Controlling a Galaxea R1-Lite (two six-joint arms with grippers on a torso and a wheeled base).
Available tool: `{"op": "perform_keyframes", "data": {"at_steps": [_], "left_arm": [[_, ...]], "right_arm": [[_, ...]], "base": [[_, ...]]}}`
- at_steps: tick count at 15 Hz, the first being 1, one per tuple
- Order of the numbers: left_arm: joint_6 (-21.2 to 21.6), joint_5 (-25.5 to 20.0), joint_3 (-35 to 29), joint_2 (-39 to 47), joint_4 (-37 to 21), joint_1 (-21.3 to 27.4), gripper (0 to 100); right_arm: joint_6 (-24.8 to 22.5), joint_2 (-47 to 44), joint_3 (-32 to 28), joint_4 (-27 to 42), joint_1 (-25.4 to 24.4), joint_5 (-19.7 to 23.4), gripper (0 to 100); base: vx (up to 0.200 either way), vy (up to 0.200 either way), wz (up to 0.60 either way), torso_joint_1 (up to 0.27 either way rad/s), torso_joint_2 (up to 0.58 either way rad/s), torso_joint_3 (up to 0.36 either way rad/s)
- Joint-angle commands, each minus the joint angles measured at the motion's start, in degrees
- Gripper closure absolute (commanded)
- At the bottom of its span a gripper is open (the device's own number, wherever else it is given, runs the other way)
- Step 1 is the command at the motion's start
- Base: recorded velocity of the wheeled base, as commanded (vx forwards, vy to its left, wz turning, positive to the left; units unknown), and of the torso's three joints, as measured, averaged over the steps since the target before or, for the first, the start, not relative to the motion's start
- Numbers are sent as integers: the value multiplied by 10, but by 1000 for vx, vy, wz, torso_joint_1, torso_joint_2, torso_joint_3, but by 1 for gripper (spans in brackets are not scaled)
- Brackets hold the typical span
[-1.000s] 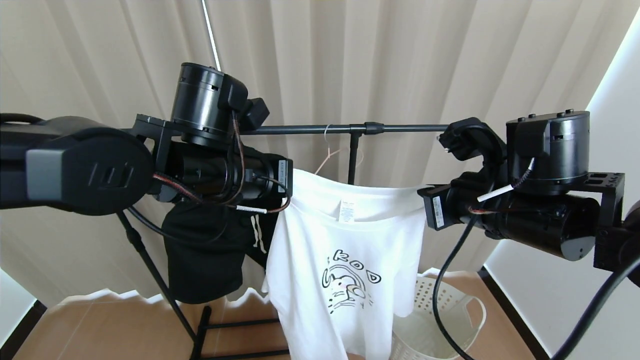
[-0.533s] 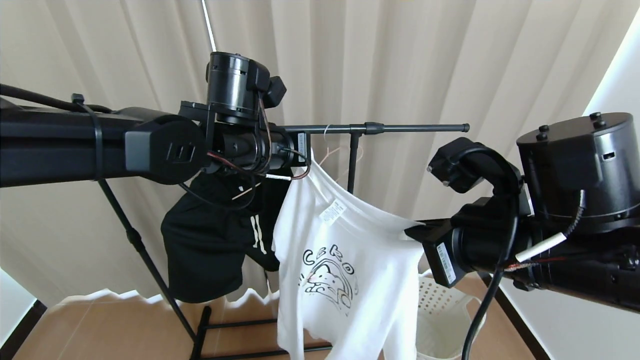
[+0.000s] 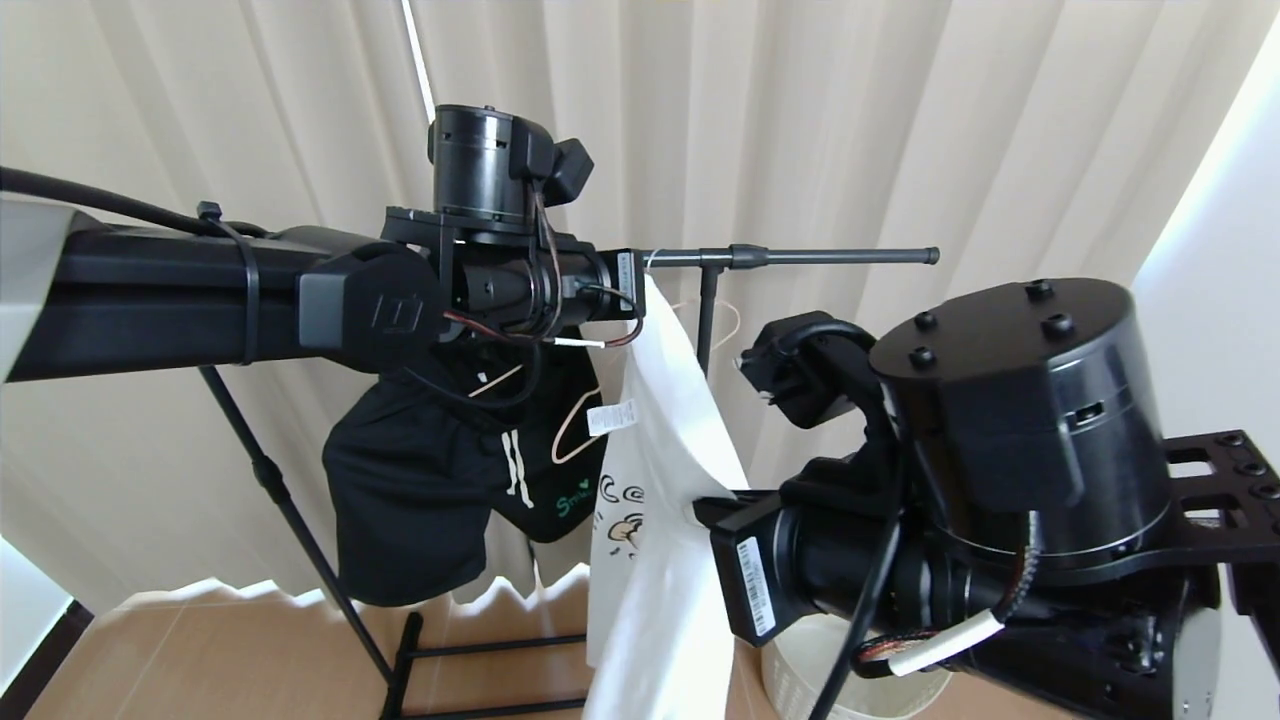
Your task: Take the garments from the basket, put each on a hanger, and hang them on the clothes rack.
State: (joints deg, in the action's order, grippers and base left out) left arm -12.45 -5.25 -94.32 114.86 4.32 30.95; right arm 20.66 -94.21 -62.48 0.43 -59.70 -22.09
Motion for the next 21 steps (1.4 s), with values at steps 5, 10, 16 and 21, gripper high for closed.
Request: {"op": "perform_keyframes", "data": {"at_steps": [5, 10, 16, 21], "left_arm": [[-2, 1, 2, -3, -1, 0, 100], [0, 13, 2, -39, -68, -13, 100], [45, 70, 30, -90, -255, 6, 100], [42, 83, 100, -93, -294, 85, 100]], "right_arm": [[-2, -18, -5, 3, -3, -6, 100], [-122, 3, 18, 27, 126, -8, 100], [-143, -99, -85, 1, 269, -40, 100], [-27, -172, -150, -75, 264, -42, 100]], "base": [[0, 0, 0, 0, 0, 0], [0, 0, 0, 0, 0, 0], [0, 0, 0, 0, 0, 0], [0, 0, 0, 0, 0, 0]]}}
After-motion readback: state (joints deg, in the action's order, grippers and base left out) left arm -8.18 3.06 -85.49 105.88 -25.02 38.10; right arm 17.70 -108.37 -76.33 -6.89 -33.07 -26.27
